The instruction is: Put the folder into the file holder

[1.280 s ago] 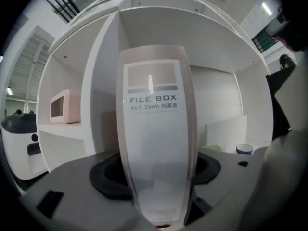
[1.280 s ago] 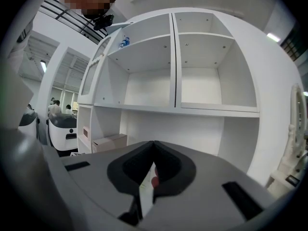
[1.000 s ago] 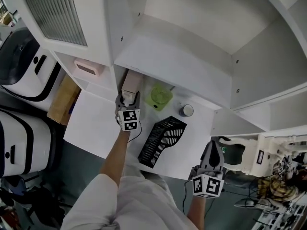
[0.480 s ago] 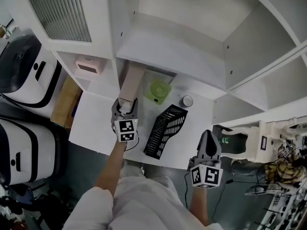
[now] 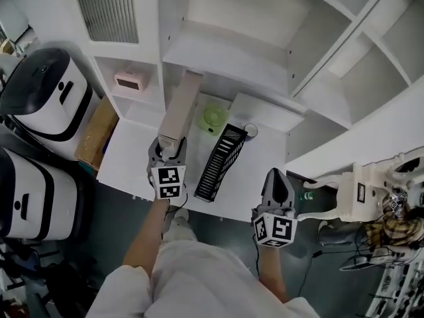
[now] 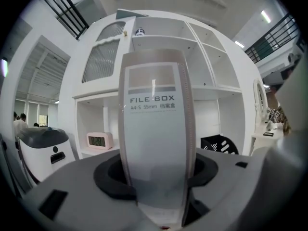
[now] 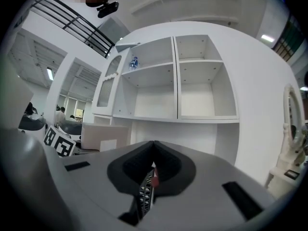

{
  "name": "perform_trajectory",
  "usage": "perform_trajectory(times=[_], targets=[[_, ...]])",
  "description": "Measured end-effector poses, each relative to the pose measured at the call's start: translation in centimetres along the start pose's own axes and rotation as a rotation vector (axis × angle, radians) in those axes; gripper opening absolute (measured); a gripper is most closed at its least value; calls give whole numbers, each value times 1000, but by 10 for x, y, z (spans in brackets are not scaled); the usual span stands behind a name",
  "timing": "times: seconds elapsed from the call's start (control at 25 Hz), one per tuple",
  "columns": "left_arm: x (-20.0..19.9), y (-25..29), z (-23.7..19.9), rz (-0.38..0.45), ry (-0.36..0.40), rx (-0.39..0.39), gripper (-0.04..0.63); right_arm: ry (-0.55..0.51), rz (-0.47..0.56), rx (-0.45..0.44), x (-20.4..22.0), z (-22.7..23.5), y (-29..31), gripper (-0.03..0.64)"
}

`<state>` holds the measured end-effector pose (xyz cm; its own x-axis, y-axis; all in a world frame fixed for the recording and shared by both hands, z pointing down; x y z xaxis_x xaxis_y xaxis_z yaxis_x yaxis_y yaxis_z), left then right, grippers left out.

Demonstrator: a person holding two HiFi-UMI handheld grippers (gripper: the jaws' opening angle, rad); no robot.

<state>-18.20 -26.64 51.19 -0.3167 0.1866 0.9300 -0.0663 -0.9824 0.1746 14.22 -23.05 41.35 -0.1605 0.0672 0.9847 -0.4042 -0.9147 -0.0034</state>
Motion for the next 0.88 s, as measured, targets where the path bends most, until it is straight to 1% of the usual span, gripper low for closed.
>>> perform_trajectory(times=[0.12,0.36,0.44,0.56,0.72,0.88], targets=[[-11,-34,18,-8,2,-8,261,-4,13,6,5,13,-27,-12],[-50,-128,46,5,-5,-24,262,-11,26,-52,-2,19,-95,-12],[-63,-157,54,17,4,-29,262,-3,25,-65,-1,19,-116,-12],[-80,-193,60,27,6,-13,262,19,17,-73,4,16,-137,-12],[-99,-214,69,48,-12,48,262,40,2,-66,8,12,-152,-12],[-107,-210,82,75,-1,88,264,35,-10,-51,10,10,-166,-12]])
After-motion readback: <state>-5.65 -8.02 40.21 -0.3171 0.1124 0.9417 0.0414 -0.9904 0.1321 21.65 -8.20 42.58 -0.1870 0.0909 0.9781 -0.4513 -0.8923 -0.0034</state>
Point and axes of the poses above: the fingertips, and each gripper's own axes: y forward along the fingers, z to its right, x out of its underside, the point moved 7 cm from there along -y, backward along the fingers, and after that the axes turned 15 degrees about y, right-handed, at the moved point
